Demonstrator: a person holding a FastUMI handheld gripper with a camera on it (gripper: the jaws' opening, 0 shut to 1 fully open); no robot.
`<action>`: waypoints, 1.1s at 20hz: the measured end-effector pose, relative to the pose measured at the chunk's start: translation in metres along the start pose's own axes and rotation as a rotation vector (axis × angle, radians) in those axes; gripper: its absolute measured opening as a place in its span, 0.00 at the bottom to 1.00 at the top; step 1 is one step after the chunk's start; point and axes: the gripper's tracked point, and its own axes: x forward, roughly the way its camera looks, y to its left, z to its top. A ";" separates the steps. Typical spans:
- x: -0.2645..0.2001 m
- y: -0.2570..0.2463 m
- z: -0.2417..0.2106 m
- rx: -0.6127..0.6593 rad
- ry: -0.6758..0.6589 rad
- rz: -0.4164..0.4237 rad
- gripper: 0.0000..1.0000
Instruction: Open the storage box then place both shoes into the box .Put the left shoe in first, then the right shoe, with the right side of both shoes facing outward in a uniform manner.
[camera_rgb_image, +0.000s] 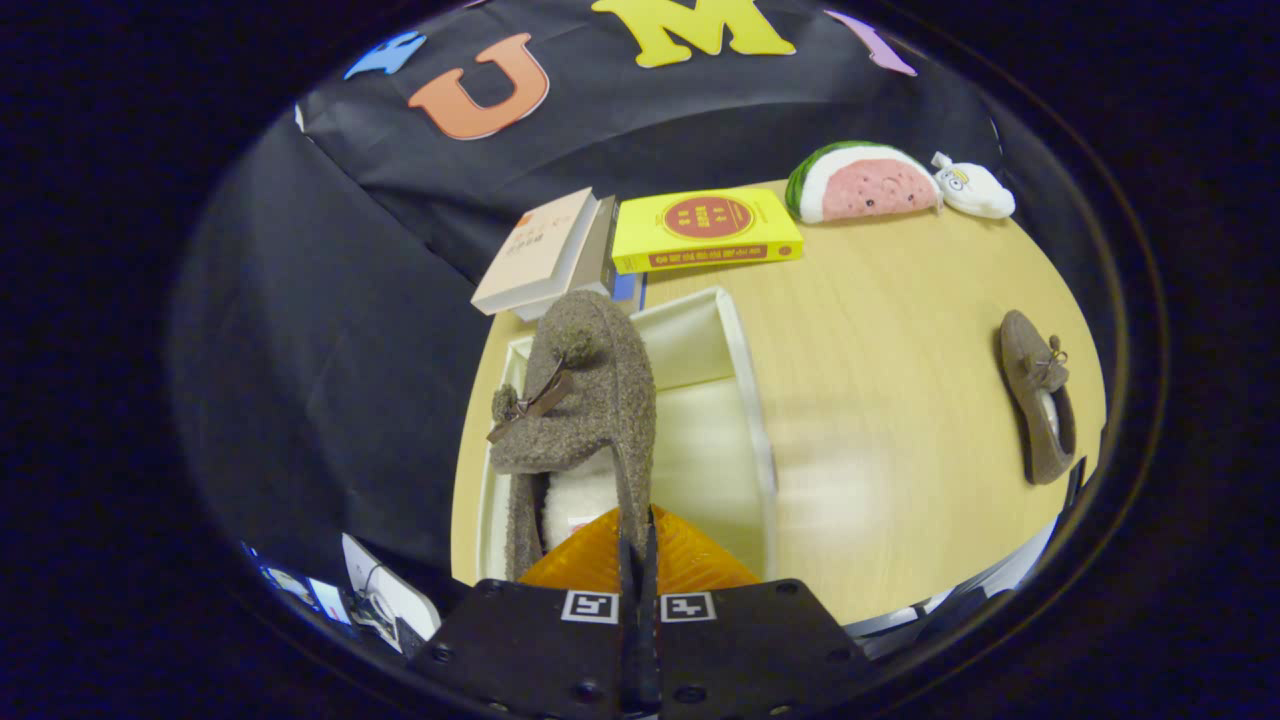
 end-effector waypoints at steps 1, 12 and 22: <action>0.011 0.005 -0.003 0.001 0.006 0.002 0.01; 0.076 0.011 -0.025 -0.071 0.093 -0.063 0.02; 0.022 0.006 0.001 -0.229 0.006 0.001 0.42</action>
